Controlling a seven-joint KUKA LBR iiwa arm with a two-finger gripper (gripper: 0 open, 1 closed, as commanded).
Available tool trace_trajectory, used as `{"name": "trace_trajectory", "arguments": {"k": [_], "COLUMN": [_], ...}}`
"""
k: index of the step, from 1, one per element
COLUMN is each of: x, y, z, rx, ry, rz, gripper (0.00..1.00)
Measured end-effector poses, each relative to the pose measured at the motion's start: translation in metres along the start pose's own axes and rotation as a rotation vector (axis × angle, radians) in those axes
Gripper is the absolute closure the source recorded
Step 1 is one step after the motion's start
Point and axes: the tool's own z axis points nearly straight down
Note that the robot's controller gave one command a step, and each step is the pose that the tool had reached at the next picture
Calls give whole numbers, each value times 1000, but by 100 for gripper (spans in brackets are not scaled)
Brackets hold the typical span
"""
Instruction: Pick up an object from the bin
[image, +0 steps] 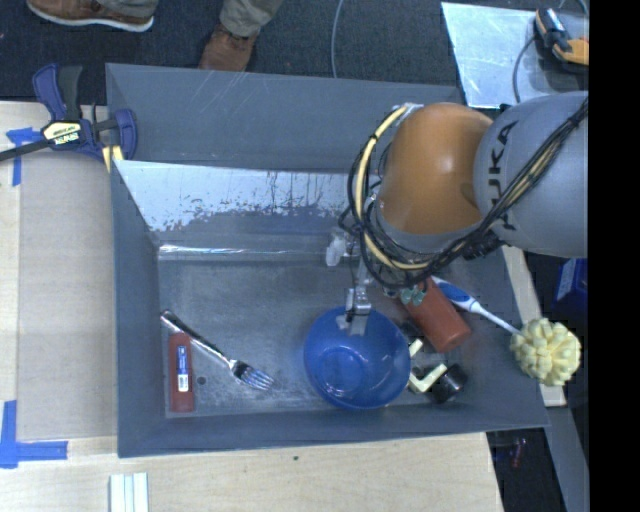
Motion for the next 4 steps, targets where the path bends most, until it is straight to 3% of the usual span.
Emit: {"name": "trace_trajectory", "arguments": {"k": [1,2,3,4], "x": [-2,-18,-19,-13], "y": [0,-14,-12,4], "z": [-4,78,104,85], "rx": [-1,0,1,3], "ry": [-8,-13,-14,-20], "rz": [1,-35,-5,-321], "gripper": [0,0,0,0]}}
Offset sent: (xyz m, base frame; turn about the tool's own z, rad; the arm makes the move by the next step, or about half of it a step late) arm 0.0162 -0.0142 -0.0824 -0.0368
